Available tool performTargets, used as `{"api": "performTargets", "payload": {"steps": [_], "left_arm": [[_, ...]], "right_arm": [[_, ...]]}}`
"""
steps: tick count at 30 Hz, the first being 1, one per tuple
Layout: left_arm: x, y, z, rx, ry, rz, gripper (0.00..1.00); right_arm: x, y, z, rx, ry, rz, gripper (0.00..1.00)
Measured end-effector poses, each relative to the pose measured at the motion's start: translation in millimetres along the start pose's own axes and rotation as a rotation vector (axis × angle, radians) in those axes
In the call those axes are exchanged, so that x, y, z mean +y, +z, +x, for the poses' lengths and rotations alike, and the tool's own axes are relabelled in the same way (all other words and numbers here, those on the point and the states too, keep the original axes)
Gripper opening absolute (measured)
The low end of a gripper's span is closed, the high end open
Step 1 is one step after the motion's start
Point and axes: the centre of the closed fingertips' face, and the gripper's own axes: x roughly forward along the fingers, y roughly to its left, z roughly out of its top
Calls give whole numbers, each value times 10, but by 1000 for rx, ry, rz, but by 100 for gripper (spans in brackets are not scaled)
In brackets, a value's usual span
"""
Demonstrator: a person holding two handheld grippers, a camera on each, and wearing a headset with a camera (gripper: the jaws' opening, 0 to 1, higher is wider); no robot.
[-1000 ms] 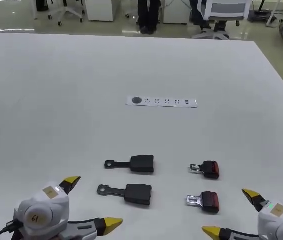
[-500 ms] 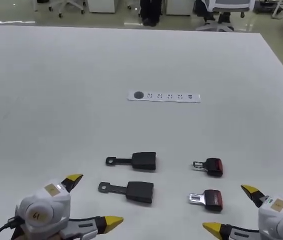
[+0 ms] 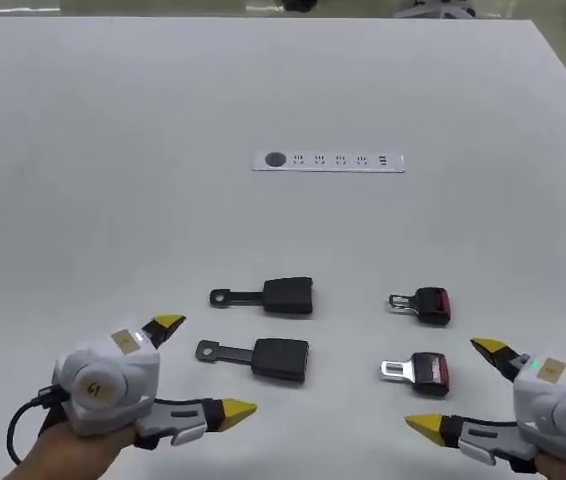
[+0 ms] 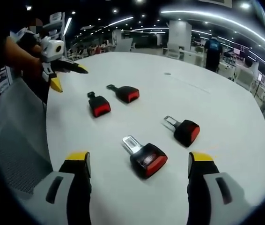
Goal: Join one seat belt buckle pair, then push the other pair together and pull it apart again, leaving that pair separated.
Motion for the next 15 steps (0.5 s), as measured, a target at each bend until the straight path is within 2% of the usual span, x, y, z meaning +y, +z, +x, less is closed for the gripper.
{"api": "performTargets", "payload": {"steps": [3,5,7,9,14,15], "left_arm": [[-40,19,67,13,-25,25,90],[-21,11,95,22,-37,36,90],[-50,53,152,28,-52,45,89],[-39,31,169,37,-60,50,87],[-96,53,240,52,-98,65,86],[-127,69,269,58,-108,77,86]], "right_arm": [[-32,-2,29,-4,25,-3,84],[-35,-1,44,0,35,-2,83],[-38,-4,64,8,47,-17,82],[-35,-15,82,14,61,-18,82],[-8,-11,121,20,109,-10,81],[3,-7,135,22,120,-28,80]]}}
